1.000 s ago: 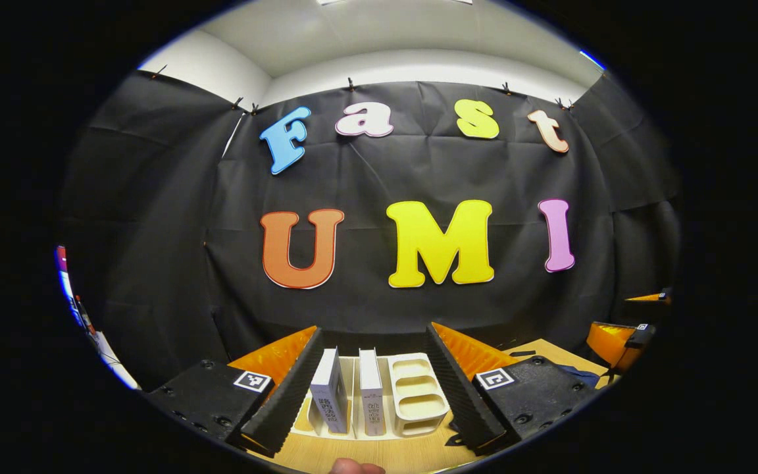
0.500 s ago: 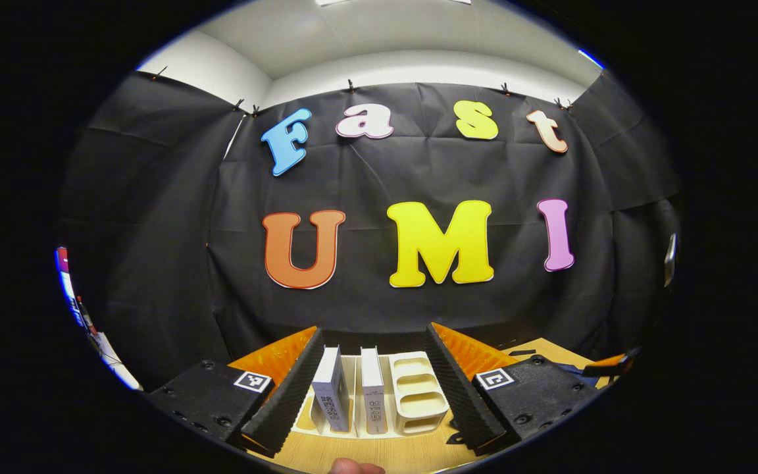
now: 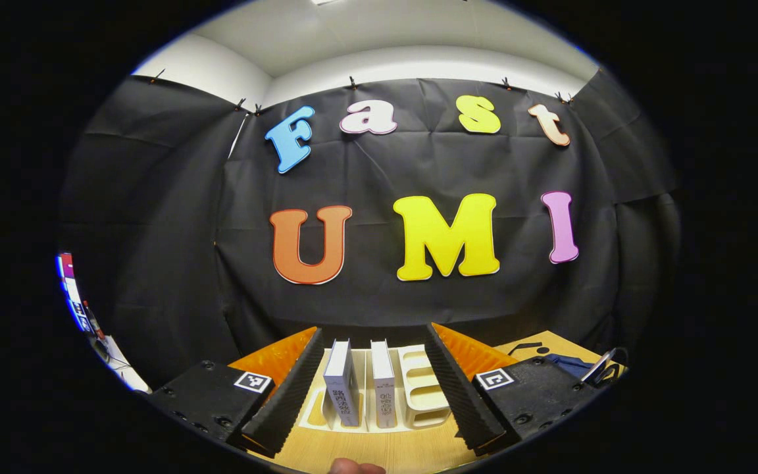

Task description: Open the schoolbag, grab two books from the bookshelf and put them into the schoolbag.

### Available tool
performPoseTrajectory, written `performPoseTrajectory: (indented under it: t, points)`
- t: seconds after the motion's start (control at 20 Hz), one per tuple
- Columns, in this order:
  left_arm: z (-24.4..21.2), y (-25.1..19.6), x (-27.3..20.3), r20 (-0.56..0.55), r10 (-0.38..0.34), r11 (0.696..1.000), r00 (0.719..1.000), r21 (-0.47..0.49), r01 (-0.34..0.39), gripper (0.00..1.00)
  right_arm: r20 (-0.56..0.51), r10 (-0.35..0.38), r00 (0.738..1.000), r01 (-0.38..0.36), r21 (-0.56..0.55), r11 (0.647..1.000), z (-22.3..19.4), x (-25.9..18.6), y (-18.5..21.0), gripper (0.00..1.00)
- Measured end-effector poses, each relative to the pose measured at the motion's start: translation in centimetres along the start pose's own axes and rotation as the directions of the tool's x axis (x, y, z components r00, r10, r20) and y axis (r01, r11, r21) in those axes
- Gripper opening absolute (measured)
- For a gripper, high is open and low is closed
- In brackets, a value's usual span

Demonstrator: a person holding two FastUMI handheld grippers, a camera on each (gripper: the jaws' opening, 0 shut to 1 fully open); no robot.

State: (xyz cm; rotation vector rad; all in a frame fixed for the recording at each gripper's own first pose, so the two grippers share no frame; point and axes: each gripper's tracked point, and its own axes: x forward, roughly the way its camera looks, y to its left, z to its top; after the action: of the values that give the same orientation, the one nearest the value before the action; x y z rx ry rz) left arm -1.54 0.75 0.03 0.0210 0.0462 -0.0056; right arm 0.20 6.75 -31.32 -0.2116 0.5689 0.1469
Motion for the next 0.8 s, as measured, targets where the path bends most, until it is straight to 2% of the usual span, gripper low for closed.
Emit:
performPoseTrajectory:
  t: [0.1, 0.25, 0.6, 0.65, 0.7, 0.8]
  points:
    - [0.1, 0.3, 0.0, -0.004, 0.004, 1.000, 1.000, 0.004, -0.004, 0.96, -0.042, 0.002, 0.999, -0.003, -0.005, 1.000, -1.9, 0.9, 0.3, 0.96]
    - [0.4, 0.7, 0.0, -0.001, 0.014, 1.000, 1.000, 0.020, -0.014, 0.96, -0.102, -0.043, 0.994, 0.041, -0.022, 0.999, -4.0, 2.4, -0.5, 0.96]
    - [0.5, 1.3, 0.0, -0.005, 0.031, 0.999, 0.999, 0.019, -0.031, 0.96, -0.125, -0.056, 0.991, 0.055, -0.013, 0.998, -4.2, 3.7, -1.3, 0.97]
    - [0.4, 1.3, 0.0, -0.008, 0.036, 0.999, 0.999, 0.011, -0.035, 0.96, -0.126, -0.058, 0.990, 0.057, -0.009, 0.998, -4.0, 3.5, -1.4, 0.90]
    - [0.4, 1.4, -0.1, -0.010, 0.037, 0.999, 0.999, 0.006, -0.037, 0.96, -0.129, -0.057, 0.990, 0.055, -0.012, 0.998, -3.9, 3.5, -1.3, 0.87]
    - [0.5, 1.4, -0.1, -0.010, 0.042, 0.999, 0.999, -0.004, -0.042, 0.96, -0.127, -0.049, 0.991, 0.050, -0.002, 0.999, -3.4, 3.0, -1.5, 0.59]
